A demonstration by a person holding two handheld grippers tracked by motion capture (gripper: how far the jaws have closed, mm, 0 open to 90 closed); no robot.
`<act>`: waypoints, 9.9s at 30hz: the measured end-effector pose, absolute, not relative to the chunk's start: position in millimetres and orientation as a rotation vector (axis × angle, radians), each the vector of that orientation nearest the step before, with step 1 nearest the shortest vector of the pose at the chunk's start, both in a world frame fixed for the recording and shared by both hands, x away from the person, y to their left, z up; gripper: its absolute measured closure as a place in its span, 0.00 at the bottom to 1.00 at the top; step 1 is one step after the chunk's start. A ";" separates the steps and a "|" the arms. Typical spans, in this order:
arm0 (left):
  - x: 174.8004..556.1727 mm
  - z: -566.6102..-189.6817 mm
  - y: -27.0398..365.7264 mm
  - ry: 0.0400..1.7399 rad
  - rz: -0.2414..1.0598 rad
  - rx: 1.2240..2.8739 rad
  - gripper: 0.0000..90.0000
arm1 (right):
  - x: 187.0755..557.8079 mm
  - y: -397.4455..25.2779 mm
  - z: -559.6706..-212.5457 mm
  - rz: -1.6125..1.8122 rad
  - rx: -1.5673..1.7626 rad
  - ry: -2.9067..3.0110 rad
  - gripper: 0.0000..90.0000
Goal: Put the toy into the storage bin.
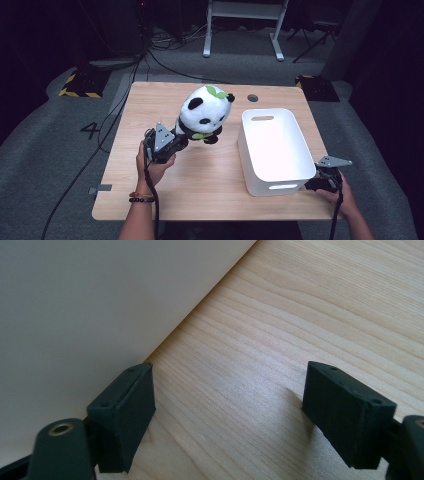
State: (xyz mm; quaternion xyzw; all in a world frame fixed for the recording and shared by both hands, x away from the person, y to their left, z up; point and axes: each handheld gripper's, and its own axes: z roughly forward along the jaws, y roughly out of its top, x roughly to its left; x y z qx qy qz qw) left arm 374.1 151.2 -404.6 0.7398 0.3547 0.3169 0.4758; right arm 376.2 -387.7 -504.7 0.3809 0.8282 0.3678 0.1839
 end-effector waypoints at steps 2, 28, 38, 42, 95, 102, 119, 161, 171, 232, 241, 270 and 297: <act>374.1 -401.5 148.7 0.855 0.766 1.802 0.86 | 376.0 -387.5 -504.7 1.037 1.076 2.335 0.23; 376.0 -359.3 91.9 0.664 0.794 1.783 0.87 | 376.2 -387.7 -504.8 1.037 1.075 2.335 0.23; 376.5 -338.7 58.5 0.554 0.784 1.793 0.88 | 376.0 -387.5 -504.7 1.037 1.081 2.338 0.23; 376.9 -332.8 44.8 0.510 0.791 1.814 0.88 | 376.0 -387.5 -504.7 1.037 1.081 2.339 0.23; 400.4 -357.5 -48.0 0.230 0.662 2.267 0.84 | 375.6 -387.2 -504.7 1.040 1.088 2.338 0.23; 410.5 -357.7 -57.4 0.278 0.725 2.237 0.81 | 375.7 -387.2 -504.6 1.040 1.090 2.339 0.23; 439.3 -377.1 -64.7 0.376 0.623 2.486 0.54 | 375.9 -387.7 -504.6 1.040 1.087 2.339 0.24; 422.5 -355.3 -22.8 0.515 0.635 2.300 0.19 | 376.1 -387.7 -504.6 1.036 1.081 2.337 0.23; 418.5 -354.3 -13.2 0.537 0.684 2.319 0.18 | 376.1 -387.7 -504.6 1.037 1.081 2.336 0.23; 389.4 -390.7 40.1 0.589 0.795 2.387 0.18 | 376.1 -387.7 -504.6 1.035 1.082 2.336 0.23; 385.4 -398.2 45.6 0.604 0.794 2.401 0.18 | 376.0 -387.5 -504.7 1.036 1.083 2.335 0.23; 365.5 -419.6 85.5 0.671 0.805 2.468 0.18 | 375.9 -387.5 -504.7 1.036 1.084 2.334 0.23; 358.6 -435.1 122.0 0.801 0.806 2.463 0.18 | 375.8 -387.5 -504.7 1.036 1.085 2.333 0.23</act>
